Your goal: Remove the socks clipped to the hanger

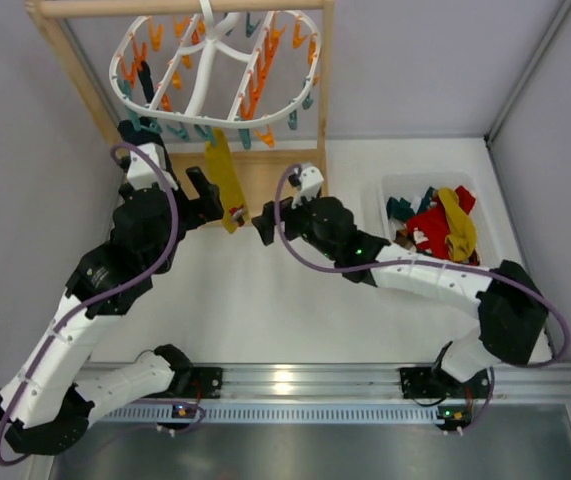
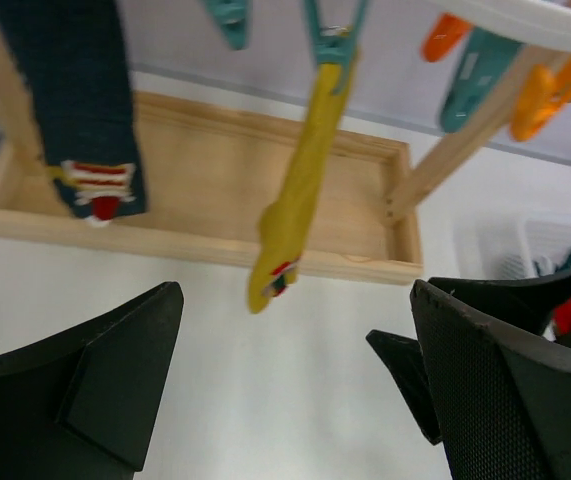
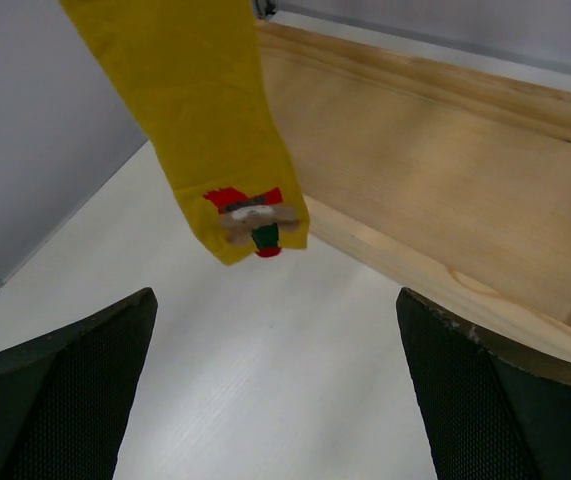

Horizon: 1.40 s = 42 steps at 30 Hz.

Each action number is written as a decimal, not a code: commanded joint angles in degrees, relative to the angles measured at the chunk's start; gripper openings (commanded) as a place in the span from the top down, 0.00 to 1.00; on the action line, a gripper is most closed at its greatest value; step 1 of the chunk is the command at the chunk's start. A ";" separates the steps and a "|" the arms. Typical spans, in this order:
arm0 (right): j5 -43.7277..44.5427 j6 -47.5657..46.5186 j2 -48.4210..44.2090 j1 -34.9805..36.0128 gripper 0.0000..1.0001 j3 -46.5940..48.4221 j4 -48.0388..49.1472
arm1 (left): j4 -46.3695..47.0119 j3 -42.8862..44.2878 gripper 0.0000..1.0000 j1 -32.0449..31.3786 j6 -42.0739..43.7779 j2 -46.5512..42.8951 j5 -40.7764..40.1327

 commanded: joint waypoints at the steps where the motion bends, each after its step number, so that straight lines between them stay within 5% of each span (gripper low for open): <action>1: 14.54 -3.81 8.15 5.99 0.00 9.63 8.33 | -10.73 0.62 0.01 0.07 -1.90 -1.37 -13.42; 8: 29.67 -10.93 26.72 12.85 0.01 26.61 11.86 | -17.06 2.38 0.01 0.16 -2.96 -8.49 -16.60; 16: 41.43 -19.88 45.69 12.51 0.01 47.78 9.04 | -19.18 -0.07 0.01 0.16 -0.59 -12.27 -14.67; 19: 41.81 -19.20 48.35 11.28 0.00 48.96 10.69 | -19.09 -1.57 0.01 0.16 -0.59 -12.97 -13.01; 22: 38.66 -18.49 47.48 9.96 0.10 46.59 13.25 | -19.00 -2.45 0.01 0.16 -0.50 -13.24 -12.21; 25: 36.98 -19.89 45.29 9.52 0.44 42.11 16.84 | -18.83 -2.98 0.01 0.16 -0.50 -13.59 -12.47; 26: 36.19 -20.85 44.58 9.60 0.67 40.62 20.08 | -18.83 -2.98 0.01 0.16 -0.85 -13.68 -12.56; 28: 36.62 -22.08 42.39 9.61 0.81 36.24 23.17 | -18.56 -2.54 0.01 0.16 -1.81 -13.59 -12.30; 34: 34.79 -23.14 35.45 9.95 0.99 25.06 29.86 | -18.12 3.24 0.01 0.16 -4.89 -9.82 -8.61; 42: 24.76 -20.42 22.10 10.75 1.00 9.69 30.22 | -11.46 12.48 0.01 0.16 -7.27 1.86 -1.49</action>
